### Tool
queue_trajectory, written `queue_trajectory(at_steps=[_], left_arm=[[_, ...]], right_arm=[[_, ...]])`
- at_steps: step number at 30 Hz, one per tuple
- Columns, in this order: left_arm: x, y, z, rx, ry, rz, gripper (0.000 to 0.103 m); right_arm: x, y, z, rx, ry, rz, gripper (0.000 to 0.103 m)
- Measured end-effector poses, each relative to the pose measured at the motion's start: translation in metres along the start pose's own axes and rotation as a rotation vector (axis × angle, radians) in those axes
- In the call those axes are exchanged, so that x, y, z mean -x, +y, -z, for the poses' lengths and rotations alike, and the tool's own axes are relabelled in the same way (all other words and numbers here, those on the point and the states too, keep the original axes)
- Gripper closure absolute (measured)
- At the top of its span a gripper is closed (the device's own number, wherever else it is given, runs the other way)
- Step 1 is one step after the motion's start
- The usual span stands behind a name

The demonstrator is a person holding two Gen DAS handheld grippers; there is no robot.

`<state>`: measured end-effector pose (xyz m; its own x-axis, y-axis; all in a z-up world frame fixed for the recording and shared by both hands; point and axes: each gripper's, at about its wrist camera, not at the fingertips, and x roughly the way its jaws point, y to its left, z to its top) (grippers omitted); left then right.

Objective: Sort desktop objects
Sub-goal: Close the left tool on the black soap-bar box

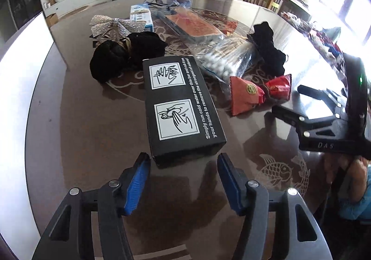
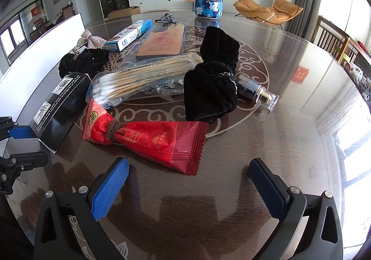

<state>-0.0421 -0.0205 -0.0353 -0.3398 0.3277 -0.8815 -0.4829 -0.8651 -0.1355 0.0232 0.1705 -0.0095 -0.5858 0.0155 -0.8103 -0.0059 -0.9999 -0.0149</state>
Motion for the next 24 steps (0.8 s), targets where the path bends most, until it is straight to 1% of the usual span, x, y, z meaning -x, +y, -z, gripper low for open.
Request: queue_trajectory(at_steps=[2,3,4,6,7,11,15,17,19,21,24], left_arm=[[-0.004,0.003,-0.005,0.059,-0.013,0.041,0.038],[-0.003,0.001,-0.005,0.07,-0.019,0.044,0.033],[-0.005,-0.001,-0.007,0.072,-0.023,0.026,0.027],[-0.01,-0.006,-0.01,0.065,-0.031,-0.026,0.026],[-0.012,-0.009,-0.011,0.062,-0.033,-0.04,0.026],[-0.019,-0.014,-0.02,0.057,-0.033,-0.051,0.025],[-0.028,-0.018,-0.028,0.046,-0.03,-0.144,0.018],[-0.033,-0.019,-0.029,0.041,-0.027,-0.185,0.011],[-0.036,-0.016,-0.03,0.058,-0.032,-0.189,0.002],[-0.038,-0.014,-0.032,0.072,-0.037,-0.197,0.0],[-0.039,-0.012,-0.034,0.087,-0.046,-0.205,0.0]], right_arm=[[0.0,0.0,0.0,0.0,0.0,0.0,0.0],[0.0,0.0,0.0,0.0,0.0,0.0,0.0],[0.0,0.0,0.0,0.0,0.0,0.0,0.0],[0.0,0.0,0.0,0.0,0.0,0.0,0.0],[0.0,0.0,0.0,0.0,0.0,0.0,0.0],[-0.001,-0.001,0.0,-0.002,-0.001,-0.002,0.0],[0.0,-0.003,-0.001,-0.008,-0.004,-0.01,0.0],[0.0,-0.004,0.0,-0.013,-0.006,-0.014,0.0],[0.001,-0.006,0.0,-0.017,-0.008,-0.018,0.0],[0.001,-0.006,-0.001,-0.017,-0.008,-0.019,0.0],[0.001,-0.006,-0.001,-0.017,-0.007,-0.019,0.0]])
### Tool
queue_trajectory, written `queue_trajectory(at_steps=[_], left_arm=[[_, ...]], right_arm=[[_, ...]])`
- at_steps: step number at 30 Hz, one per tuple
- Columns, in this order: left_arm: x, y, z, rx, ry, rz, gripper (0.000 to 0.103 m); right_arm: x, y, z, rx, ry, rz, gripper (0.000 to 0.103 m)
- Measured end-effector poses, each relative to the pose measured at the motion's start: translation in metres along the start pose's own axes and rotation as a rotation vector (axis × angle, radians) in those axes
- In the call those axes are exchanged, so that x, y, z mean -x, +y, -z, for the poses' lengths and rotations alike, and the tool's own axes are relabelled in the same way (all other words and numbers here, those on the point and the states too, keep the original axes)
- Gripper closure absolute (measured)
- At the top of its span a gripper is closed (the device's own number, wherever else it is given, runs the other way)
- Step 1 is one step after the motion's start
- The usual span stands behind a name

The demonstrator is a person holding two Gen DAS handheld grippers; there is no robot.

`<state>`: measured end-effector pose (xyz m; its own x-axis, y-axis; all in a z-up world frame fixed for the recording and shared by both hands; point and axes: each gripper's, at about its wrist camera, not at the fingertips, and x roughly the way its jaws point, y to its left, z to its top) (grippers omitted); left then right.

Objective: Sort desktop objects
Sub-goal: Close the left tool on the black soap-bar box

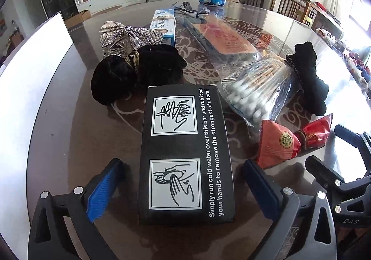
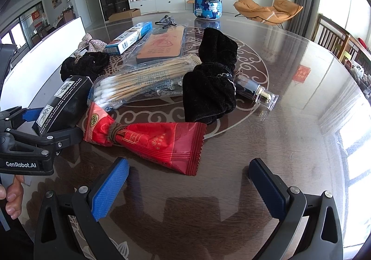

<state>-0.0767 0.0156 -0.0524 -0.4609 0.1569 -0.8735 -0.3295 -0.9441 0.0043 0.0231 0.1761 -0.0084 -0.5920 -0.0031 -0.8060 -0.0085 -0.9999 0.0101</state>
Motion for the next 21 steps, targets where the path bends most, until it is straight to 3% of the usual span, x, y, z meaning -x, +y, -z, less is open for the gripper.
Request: queue_trajectory(at_steps=[11,12,13,16,21], left_arm=[[-0.007,0.001,-0.012,0.048,0.074,-0.027,0.0],[-0.005,0.003,-0.011,0.063,0.058,-0.035,0.002],[-0.002,0.005,-0.01,0.077,0.031,-0.044,0.016],[0.005,0.012,-0.007,0.1,-0.011,-0.058,0.045],[0.014,0.023,0.01,0.118,-0.026,-0.064,0.045]], right_arm=[[-0.001,0.0,0.0,0.004,0.003,0.006,0.0],[-0.001,0.0,0.0,0.004,0.003,0.006,0.0],[-0.001,0.0,0.0,0.003,0.002,0.004,0.0],[-0.001,0.0,0.0,0.004,0.003,0.006,0.0],[0.0,0.0,0.001,0.027,0.008,-0.002,0.0]])
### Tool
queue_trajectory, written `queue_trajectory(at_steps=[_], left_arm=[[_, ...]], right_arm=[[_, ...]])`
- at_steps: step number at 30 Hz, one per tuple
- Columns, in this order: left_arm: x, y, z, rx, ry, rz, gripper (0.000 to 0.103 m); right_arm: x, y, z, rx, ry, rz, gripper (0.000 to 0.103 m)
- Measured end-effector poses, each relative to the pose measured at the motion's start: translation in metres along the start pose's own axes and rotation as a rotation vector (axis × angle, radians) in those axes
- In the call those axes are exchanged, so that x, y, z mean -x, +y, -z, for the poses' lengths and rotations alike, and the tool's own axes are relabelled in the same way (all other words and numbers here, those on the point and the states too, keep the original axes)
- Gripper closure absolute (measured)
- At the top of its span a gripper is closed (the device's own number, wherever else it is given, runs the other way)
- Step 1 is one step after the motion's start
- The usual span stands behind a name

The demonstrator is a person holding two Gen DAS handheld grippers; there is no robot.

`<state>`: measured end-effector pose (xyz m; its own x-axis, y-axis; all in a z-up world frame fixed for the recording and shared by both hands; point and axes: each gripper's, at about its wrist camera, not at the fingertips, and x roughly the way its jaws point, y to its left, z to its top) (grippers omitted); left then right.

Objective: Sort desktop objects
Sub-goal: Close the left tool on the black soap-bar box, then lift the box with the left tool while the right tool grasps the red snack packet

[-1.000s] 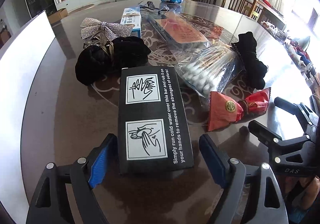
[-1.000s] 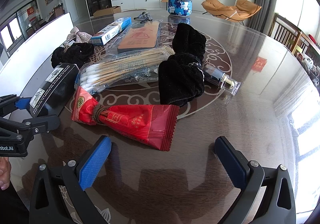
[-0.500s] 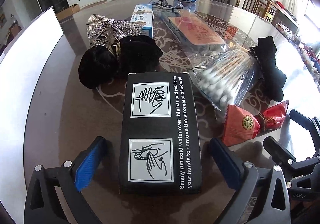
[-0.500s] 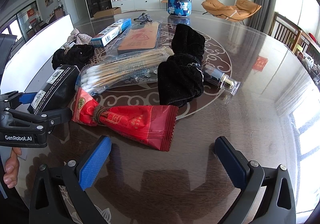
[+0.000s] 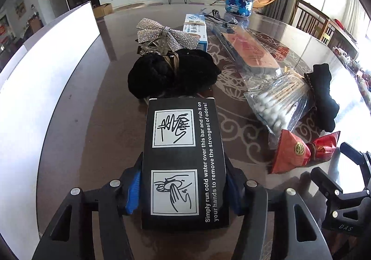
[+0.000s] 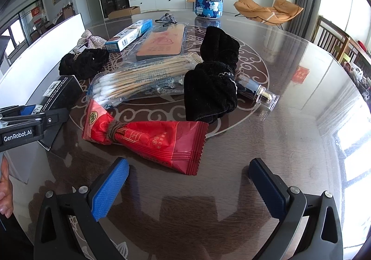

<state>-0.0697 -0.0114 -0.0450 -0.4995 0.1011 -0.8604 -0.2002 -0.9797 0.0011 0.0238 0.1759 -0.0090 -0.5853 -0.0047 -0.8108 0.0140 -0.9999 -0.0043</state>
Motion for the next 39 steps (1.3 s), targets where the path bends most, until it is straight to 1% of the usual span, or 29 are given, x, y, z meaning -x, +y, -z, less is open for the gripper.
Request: queue_trajectory(at_steps=[1,3,4,5,7,8,9,10,11,13,14,15,16,18,20,22,23,24,26,28,29,30,32,34,36,39], left_arm=[[0.004,0.004,0.005,0.003,-0.003,-0.005,0.044],[0.011,0.015,0.019,0.021,-0.014,-0.018,0.044],[0.015,0.021,0.026,0.029,-0.023,-0.024,0.044],[0.019,0.027,0.034,0.04,-0.032,-0.031,0.044],[0.026,0.038,0.048,0.064,-0.058,-0.044,0.044],[0.029,0.042,0.053,0.072,-0.075,-0.049,0.044],[0.03,0.044,0.058,0.08,-0.091,-0.054,0.044],[0.032,0.045,0.061,0.085,-0.1,-0.06,0.044],[0.032,0.046,0.061,0.088,-0.103,-0.063,0.044],[0.032,0.046,0.061,0.085,-0.104,-0.062,0.044],[0.033,0.046,0.062,0.082,-0.107,-0.061,0.044],[0.031,0.046,0.062,0.077,-0.112,-0.058,0.044],[0.032,0.046,0.062,0.073,-0.116,-0.056,0.044],[0.032,0.048,0.063,0.071,-0.119,-0.057,0.043],[0.034,0.052,0.066,0.078,-0.124,-0.06,0.043],[0.035,0.055,0.068,0.082,-0.127,-0.062,0.043],[0.035,0.055,0.067,0.082,-0.128,-0.061,0.043],[0.034,0.055,0.067,0.081,-0.129,-0.064,0.043],[0.034,0.054,0.067,0.082,-0.134,-0.069,0.042],[0.035,0.055,0.068,0.085,-0.137,-0.069,0.041],[0.035,0.056,0.068,0.086,-0.138,-0.069,0.041],[0.035,0.056,0.069,0.089,-0.14,-0.074,0.038],[0.034,0.059,0.069,0.103,-0.142,-0.08,0.033],[0.032,0.063,0.07,0.127,-0.133,-0.095,0.018],[0.031,0.068,0.072,0.14,-0.127,-0.1,0.01],[0.032,0.07,0.074,0.144,-0.126,-0.104,0.01]], right_arm=[[0.002,0.001,0.001,0.027,0.004,-0.036,0.0],[0.008,0.003,0.004,0.105,0.024,-0.154,0.0],[0.011,0.002,0.007,0.15,0.038,-0.189,0.0],[0.013,0.001,0.009,0.2,0.05,-0.192,0.0],[0.016,-0.004,0.007,0.296,0.059,-0.134,0.0],[0.017,-0.008,0.002,0.315,0.056,-0.111,0.0],[0.019,-0.014,-0.005,0.301,0.051,-0.112,0.0],[0.02,-0.022,-0.014,0.26,0.048,-0.141,0.0],[0.019,-0.03,-0.022,0.205,0.054,-0.189,0.0],[0.005,-0.038,-0.034,0.106,0.106,-0.311,0.0],[-0.004,-0.038,-0.036,0.075,0.138,-0.352,0.0],[-0.011,-0.035,-0.036,0.06,0.156,-0.372,0.0],[-0.009,-0.03,-0.036,0.076,0.121,-0.355,0.0],[-0.007,-0.016,-0.033,0.086,0.123,-0.404,0.0],[-0.001,0.003,-0.026,0.121,0.165,-0.517,0.0],[0.009,0.027,-0.013,0.207,0.236,-0.635,0.0],[0.014,0.037,-0.007,0.252,0.263,-0.663,0.0],[0.021,0.045,-0.002,0.304,0.265,-0.655,0.0],[0.035,0.055,-0.001,0.39,0.218,-0.587,0.0],[0.041,0.057,-0.008,0.441,0.161,-0.495,0.0],[0.04,0.058,-0.013,0.464,0.143,-0.451,0.0],[0.036,0.058,-0.017,0.479,0.138,-0.427,0.0],[0.025,0.053,-0.024,0.487,0.166,-0.416,0.0],[0.008,0.055,-0.03,0.493,0.209,-0.404,0.0],[-0.007,0.064,-0.035,0.509,0.235,-0.404,0.0],[-0.015,0.074,-0.04,0.549,0.233,-0.393,0.0]])
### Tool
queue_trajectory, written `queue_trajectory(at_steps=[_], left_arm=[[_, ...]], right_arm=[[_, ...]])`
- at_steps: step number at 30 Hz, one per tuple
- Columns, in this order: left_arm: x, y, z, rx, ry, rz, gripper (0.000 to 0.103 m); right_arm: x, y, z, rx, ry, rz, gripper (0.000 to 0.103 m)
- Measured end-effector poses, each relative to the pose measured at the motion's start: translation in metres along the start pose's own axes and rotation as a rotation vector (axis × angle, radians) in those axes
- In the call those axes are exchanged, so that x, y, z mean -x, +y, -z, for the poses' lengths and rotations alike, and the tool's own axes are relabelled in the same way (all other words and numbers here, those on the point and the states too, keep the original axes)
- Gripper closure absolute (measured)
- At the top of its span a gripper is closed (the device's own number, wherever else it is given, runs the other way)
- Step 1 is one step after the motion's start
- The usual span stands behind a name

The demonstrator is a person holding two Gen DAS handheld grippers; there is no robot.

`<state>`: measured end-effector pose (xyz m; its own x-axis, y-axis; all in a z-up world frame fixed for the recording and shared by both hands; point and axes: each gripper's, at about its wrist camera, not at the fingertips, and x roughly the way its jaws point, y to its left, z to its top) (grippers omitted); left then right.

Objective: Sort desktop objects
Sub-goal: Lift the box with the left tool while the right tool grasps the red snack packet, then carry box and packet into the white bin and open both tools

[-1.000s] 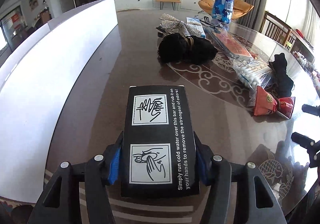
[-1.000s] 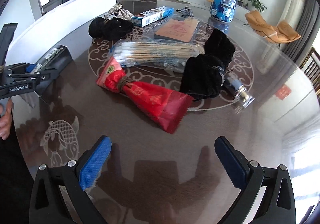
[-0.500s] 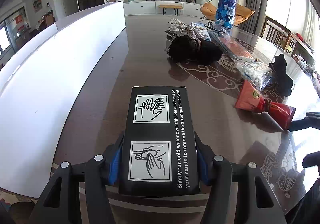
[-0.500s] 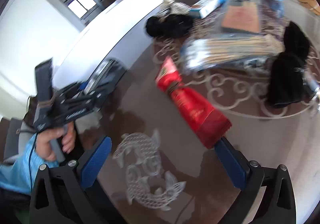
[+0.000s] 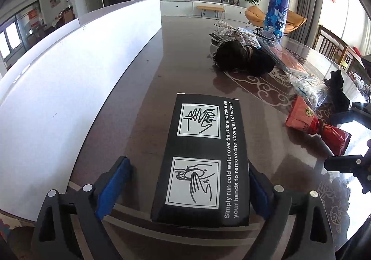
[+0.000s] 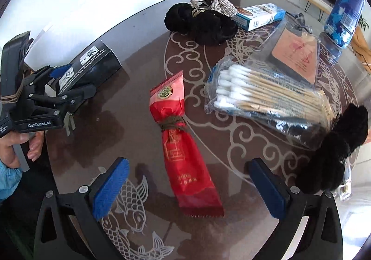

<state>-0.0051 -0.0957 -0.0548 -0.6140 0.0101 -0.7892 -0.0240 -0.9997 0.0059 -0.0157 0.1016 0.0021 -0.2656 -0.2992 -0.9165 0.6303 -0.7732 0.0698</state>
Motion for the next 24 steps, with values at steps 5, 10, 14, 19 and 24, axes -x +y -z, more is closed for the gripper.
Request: queue_trajectory(at_steps=[5,10,14,19,24], left_arm=[[0.001,-0.001,0.001,-0.026,0.016,0.019,0.01],[0.007,-0.011,-0.001,-0.09,0.05,0.063,0.038],[0.011,-0.013,-0.001,-0.098,0.065,0.093,0.045],[0.029,-0.008,0.007,-0.043,0.061,0.164,0.045],[0.052,0.0,-0.002,-0.01,0.024,0.204,0.045]], right_arm=[[-0.013,0.0,-0.01,0.053,0.044,0.061,0.0],[-0.013,-0.001,-0.021,0.058,0.082,0.058,0.018],[-0.002,0.007,-0.024,0.085,0.034,0.078,0.082],[0.025,0.006,-0.022,0.005,-0.05,0.05,0.082],[0.025,-0.003,-0.027,-0.09,-0.03,0.041,0.082]])
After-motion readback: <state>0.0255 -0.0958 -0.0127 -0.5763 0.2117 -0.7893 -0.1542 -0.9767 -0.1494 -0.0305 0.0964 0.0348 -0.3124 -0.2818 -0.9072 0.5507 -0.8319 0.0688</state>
